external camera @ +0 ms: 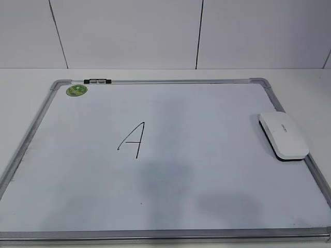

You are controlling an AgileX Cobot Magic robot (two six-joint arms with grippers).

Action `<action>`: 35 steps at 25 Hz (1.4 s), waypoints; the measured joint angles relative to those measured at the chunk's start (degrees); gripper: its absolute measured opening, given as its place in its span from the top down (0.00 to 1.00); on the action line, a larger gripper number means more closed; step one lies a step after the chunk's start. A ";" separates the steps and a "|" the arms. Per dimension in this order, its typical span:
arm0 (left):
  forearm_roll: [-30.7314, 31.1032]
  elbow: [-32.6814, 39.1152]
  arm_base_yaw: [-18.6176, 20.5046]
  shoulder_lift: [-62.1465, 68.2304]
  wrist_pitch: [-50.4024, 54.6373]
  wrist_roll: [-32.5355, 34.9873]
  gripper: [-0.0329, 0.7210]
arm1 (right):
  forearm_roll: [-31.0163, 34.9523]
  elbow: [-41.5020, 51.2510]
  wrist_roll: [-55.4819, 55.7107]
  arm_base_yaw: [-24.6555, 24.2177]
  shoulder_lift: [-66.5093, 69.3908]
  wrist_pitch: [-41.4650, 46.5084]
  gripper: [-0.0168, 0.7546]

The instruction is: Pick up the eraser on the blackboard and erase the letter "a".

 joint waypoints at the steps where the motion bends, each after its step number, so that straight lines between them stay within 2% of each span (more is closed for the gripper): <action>1: 1.02 0.41 -0.24 0.00 -1.09 0.00 0.62 | -0.05 0.96 0.00 0.00 0.00 0.00 0.27; 5: 3.03 1.69 -0.47 0.00 -3.07 0.00 0.63 | -1.92 1.88 0.00 0.00 0.00 -0.51 0.27; 11: 3.26 1.69 -0.47 0.00 -3.83 0.00 0.63 | -4.31 4.27 0.00 0.00 -0.09 -6.30 0.27; 27: 3.26 1.69 -0.47 -0.12 -3.93 0.00 0.63 | -4.67 4.40 0.00 0.00 -0.09 -6.69 0.27; 35: 3.30 1.69 -0.53 -5.43 -3.93 0.00 0.63 | -4.67 4.40 0.00 0.00 -0.09 -6.82 0.27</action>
